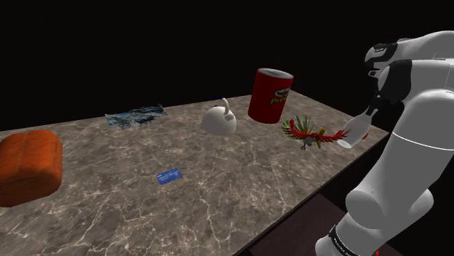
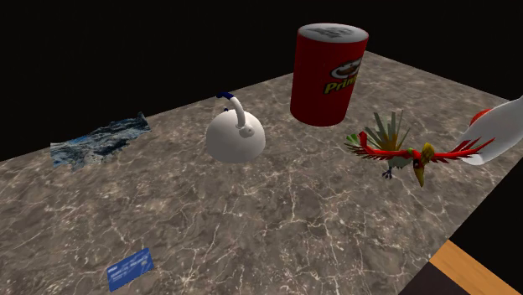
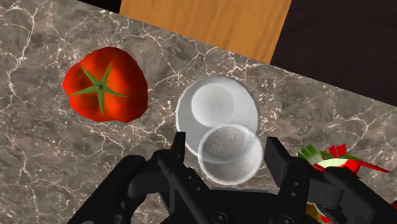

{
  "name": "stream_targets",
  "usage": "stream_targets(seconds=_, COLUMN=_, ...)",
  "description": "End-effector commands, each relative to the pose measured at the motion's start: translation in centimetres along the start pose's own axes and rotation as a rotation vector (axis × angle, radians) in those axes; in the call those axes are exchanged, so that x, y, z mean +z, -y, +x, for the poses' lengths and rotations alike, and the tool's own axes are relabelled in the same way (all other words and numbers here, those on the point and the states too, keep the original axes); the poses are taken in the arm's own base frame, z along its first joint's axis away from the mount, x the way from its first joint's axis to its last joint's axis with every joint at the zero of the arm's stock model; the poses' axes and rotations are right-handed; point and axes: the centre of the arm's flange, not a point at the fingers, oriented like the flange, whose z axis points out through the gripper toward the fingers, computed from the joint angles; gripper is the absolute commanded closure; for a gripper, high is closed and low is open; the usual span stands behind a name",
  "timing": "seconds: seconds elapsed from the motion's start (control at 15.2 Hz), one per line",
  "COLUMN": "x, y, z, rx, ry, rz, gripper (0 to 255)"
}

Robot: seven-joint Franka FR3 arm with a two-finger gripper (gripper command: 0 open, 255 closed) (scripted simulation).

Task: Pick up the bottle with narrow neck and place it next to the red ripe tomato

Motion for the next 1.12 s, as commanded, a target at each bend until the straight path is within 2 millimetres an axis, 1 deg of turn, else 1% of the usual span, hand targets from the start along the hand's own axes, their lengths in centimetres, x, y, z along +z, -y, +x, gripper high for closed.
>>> stream_targets(seconds=0.0, x=0.0, y=0.0, z=0.0, rx=0.0, ry=0.0, rz=0.0, gripper=0)
stream_targets(seconds=0.26, x=0.0, y=0.0, z=0.0, rx=0.0, ry=0.0, rz=0.0, gripper=0)
stream_targets(seconds=0.46, x=-4.0, y=0.0, z=0.0, rx=0.0, ry=0.0, rz=0.0, gripper=0)
stream_targets(seconds=0.53, x=-5.0, y=0.0, z=0.0, rx=0.0, ry=0.0, rz=0.0, gripper=0)
stream_targets(seconds=1.06, x=-5.0, y=0.0, z=0.0, rx=0.0, ry=0.0, rz=0.0, gripper=0)
